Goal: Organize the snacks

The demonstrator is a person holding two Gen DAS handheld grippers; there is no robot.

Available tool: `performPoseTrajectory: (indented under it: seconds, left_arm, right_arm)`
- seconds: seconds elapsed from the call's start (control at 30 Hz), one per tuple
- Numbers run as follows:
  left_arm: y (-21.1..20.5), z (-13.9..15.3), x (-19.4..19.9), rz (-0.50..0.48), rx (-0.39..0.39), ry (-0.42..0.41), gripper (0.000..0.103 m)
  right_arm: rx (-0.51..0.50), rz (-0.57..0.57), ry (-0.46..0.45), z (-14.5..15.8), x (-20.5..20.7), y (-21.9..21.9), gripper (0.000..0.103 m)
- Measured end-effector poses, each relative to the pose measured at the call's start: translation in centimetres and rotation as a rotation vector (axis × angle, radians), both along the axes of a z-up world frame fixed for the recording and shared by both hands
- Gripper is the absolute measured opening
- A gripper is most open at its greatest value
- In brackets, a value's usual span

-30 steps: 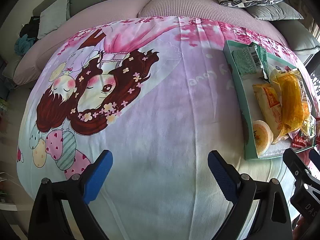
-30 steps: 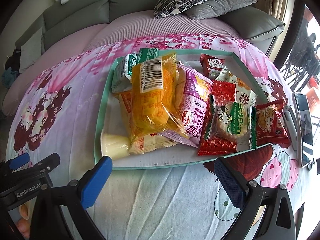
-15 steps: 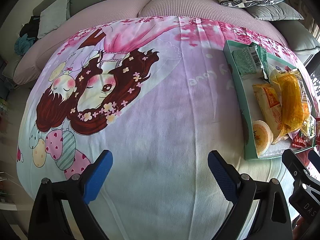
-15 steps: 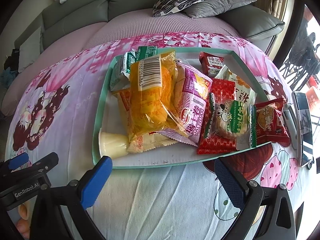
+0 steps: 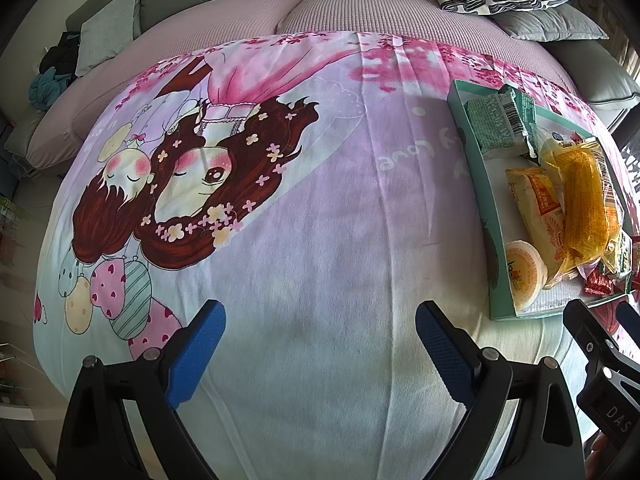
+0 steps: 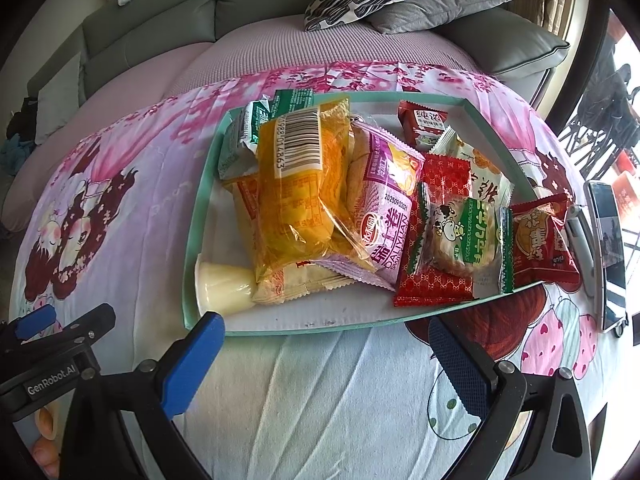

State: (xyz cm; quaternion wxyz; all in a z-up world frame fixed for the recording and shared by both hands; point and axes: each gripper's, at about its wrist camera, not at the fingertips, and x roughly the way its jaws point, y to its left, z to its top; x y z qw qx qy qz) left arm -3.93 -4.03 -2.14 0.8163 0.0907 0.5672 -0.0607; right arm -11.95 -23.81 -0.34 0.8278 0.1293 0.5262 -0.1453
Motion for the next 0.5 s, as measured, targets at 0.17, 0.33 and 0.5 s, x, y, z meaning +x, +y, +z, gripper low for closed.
performPoseTrajectory:
  seconds: [0.17, 0.33, 0.5]
  left_arm:
    - [0.02, 0.0, 0.03, -0.002, 0.0, 0.001, 0.096]
    - [0.0, -0.01, 0.03, -0.001, 0.0, 0.001, 0.096]
    - [0.04, -0.01, 0.04, -0.003, 0.0, 0.0, 0.096]
  right_arm:
    - [0.0, -0.001, 0.0, -0.03, -0.02, 0.02, 0.103]
    - [0.001, -0.001, 0.0, -0.05, -0.02, -0.05, 0.103]
    - [0.001, -0.002, 0.001, -0.07, -0.05, -0.11, 0.103]
